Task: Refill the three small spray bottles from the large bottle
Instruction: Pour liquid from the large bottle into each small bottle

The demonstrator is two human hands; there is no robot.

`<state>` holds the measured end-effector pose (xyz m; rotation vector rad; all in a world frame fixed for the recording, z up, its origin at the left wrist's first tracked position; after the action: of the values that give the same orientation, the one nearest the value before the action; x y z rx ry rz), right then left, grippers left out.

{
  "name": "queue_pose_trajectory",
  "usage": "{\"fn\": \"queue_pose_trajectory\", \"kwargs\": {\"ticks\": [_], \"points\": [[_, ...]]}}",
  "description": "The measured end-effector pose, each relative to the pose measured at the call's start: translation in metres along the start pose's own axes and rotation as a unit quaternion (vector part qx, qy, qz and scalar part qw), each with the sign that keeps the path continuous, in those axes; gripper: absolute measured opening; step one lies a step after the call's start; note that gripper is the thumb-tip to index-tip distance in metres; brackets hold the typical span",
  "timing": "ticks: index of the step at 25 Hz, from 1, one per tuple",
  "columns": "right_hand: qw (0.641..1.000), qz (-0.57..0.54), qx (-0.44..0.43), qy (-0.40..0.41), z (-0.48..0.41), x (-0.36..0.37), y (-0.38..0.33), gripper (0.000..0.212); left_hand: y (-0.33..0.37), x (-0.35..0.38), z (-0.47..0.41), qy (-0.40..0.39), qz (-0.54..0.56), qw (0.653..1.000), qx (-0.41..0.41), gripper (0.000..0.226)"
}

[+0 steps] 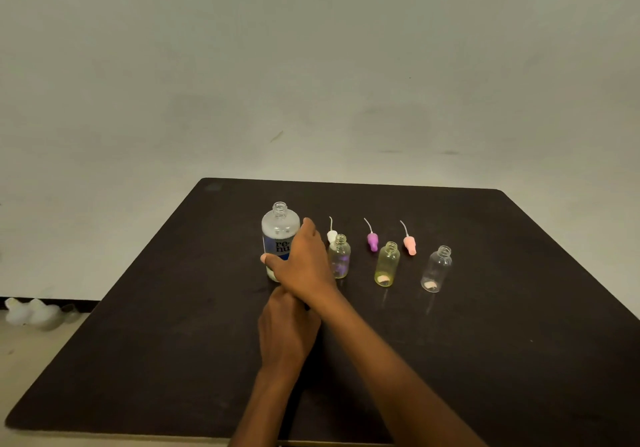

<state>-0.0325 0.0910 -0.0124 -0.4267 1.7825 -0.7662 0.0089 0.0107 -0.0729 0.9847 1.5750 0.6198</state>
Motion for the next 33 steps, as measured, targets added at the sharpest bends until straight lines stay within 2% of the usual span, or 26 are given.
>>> {"fn": "queue_pose_trajectory", "kwargs": {"ticks": [5, 7, 13, 16, 17, 21, 26, 29, 33], "points": [[0.996, -0.078, 0.032, 0.029, -0.011, 0.016, 0.011, 0.081, -0.005, 0.000, -0.005, 0.012, 0.005, 1.000, 0.013, 0.016], [0.995, -0.082, 0.033, 0.043, -0.014, 0.017, 0.013, 0.075, -0.008, 0.001, -0.006, 0.012, 0.008, 1.000, 0.010, 0.015], [0.994, -0.084, 0.000, 0.067, -0.013, 0.003, 0.008, 0.067, -0.005, -0.001, -0.006, 0.024, 0.039, 0.999, 0.030, 0.004], [0.993, -0.081, -0.029, 0.086, -0.007, -0.028, -0.007, 0.065, -0.007, 0.004, -0.009, 0.025, 0.031, 0.999, 0.023, 0.008], [0.992, -0.081, -0.044, 0.091, -0.004, -0.042, -0.013, 0.065, -0.008, 0.004, -0.010, 0.030, 0.028, 0.999, 0.011, 0.010], [0.987, -0.063, -0.090, 0.114, 0.010, -0.099, -0.021, 0.066, -0.007, 0.008, -0.018, 0.041, 0.046, 0.998, -0.007, 0.047], [0.986, -0.015, -0.093, 0.140, 0.031, -0.157, 0.001, 0.064, 0.014, 0.039, -0.047, -0.049, 0.082, 0.995, -0.021, 0.080], [0.986, 0.009, -0.084, 0.141, 0.040, -0.175, 0.020, 0.065, 0.030, 0.052, -0.057, -0.083, 0.106, 0.991, -0.025, 0.065], [0.989, 0.010, -0.064, 0.136, 0.049, -0.182, 0.046, 0.062, 0.024, 0.062, -0.061, -0.078, 0.115, 0.990, -0.024, 0.055]]}}
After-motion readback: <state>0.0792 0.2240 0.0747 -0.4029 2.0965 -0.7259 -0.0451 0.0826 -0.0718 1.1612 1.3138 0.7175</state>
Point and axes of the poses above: each hand's wrist, its own z-axis away from the middle knuckle, its own x-axis out of the palm, y = z × x, the point moved 8 cm from there along -z, towards the middle knuckle, and after that the axes turned 5 degrees about z, right-handed, at the moved point
